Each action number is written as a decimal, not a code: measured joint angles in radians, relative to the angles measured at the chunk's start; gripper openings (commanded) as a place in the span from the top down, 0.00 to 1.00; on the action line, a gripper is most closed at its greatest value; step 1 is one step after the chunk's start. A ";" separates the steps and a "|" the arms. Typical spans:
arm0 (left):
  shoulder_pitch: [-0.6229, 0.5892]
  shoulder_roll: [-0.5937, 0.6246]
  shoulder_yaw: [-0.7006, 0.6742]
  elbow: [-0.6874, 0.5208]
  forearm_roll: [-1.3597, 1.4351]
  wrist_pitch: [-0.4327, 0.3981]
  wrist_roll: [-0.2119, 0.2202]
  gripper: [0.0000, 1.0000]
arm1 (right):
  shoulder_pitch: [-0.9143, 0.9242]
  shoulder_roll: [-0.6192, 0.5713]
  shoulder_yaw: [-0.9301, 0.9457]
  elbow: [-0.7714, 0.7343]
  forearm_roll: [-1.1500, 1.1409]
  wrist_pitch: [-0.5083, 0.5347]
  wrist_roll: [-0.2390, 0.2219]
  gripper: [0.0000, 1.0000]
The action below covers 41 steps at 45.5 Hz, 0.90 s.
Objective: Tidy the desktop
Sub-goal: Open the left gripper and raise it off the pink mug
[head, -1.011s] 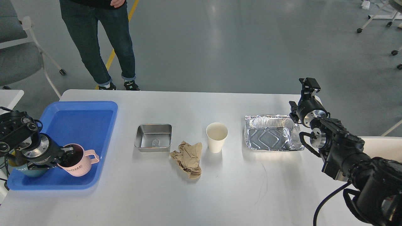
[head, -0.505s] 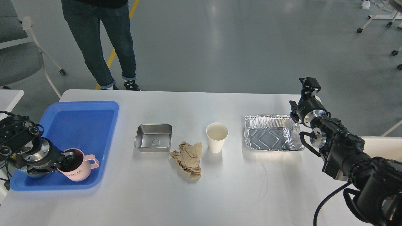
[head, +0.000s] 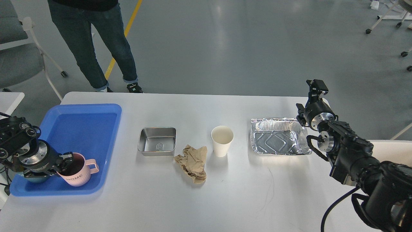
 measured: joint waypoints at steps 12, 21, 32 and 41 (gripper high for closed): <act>-0.007 0.002 -0.009 0.002 -0.012 -0.014 0.000 0.52 | 0.001 0.002 0.000 0.000 0.000 0.000 0.000 0.00; -0.034 0.037 -0.020 0.001 -0.028 -0.136 0.000 0.40 | 0.006 0.002 0.000 0.000 0.000 -0.001 0.000 0.00; -0.093 0.090 -0.020 0.001 -0.046 -0.194 0.009 0.20 | 0.011 0.002 0.000 0.000 0.000 -0.001 0.000 0.00; -0.123 0.121 -0.020 0.001 -0.101 -0.195 0.017 0.02 | 0.011 0.002 0.000 0.000 0.000 -0.001 0.000 0.00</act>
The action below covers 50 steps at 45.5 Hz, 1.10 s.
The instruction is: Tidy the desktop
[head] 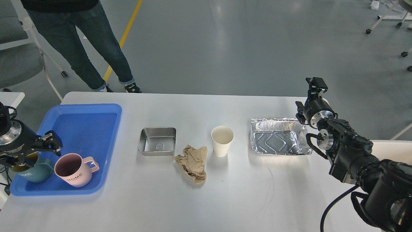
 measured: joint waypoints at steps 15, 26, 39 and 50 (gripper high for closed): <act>-0.066 -0.011 -0.008 0.000 -0.032 0.000 0.006 0.02 | 0.009 0.000 -0.001 0.000 0.000 0.000 0.000 0.00; -0.086 -0.014 -0.084 0.000 -0.120 0.000 0.002 0.02 | 0.008 -0.007 0.000 0.000 0.000 0.000 0.000 0.00; -0.053 -0.018 -0.198 0.018 -0.335 0.000 -0.039 0.02 | 0.016 -0.004 0.000 0.000 0.000 -0.001 -0.003 0.00; 0.025 -0.047 -0.286 0.055 -0.440 0.000 -0.236 0.02 | 0.017 -0.008 -0.001 0.000 -0.002 -0.001 -0.003 0.00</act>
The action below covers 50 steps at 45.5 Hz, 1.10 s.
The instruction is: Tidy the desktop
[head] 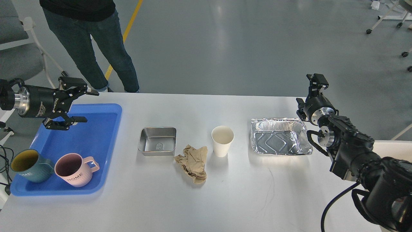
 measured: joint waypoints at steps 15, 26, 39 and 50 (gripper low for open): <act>0.106 -0.175 -0.119 0.170 -0.174 0.031 -0.278 0.02 | -0.004 0.000 0.000 0.000 -0.001 0.001 0.000 0.00; 0.206 -0.269 -0.206 0.179 -0.238 0.039 -0.376 0.02 | -0.007 0.002 0.000 0.000 -0.001 0.001 0.000 0.00; 0.277 -0.374 -0.346 0.181 -0.261 0.069 -0.380 0.02 | -0.012 0.002 0.000 0.000 -0.001 0.001 0.000 0.00; 0.284 -0.445 -0.393 0.183 -0.263 0.198 -0.382 0.02 | -0.017 0.001 0.000 -0.001 -0.001 0.000 0.000 0.00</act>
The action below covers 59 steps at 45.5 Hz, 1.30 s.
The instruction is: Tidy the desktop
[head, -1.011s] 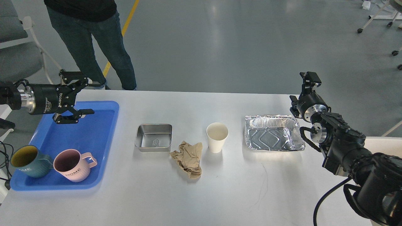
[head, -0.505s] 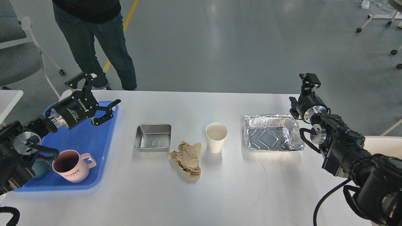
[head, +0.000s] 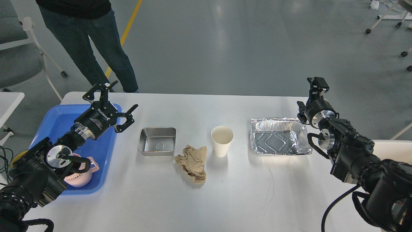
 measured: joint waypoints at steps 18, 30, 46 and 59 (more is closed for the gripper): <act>0.001 -0.038 -0.050 0.000 -0.022 0.121 0.000 0.02 | 0.001 0.002 0.000 0.001 0.000 -0.001 0.000 0.00; 0.003 -0.037 -0.052 0.000 -0.030 0.119 -0.001 0.02 | -0.002 0.002 0.000 0.001 0.000 -0.001 0.000 0.00; -0.006 -0.048 -0.054 0.000 -0.056 0.207 -0.036 0.02 | -0.002 0.002 -0.002 0.000 0.000 -0.008 0.000 0.00; -0.021 -0.055 -0.049 -0.002 -0.051 0.289 -0.053 0.02 | -0.005 0.003 -0.002 0.000 0.000 -0.008 0.000 0.00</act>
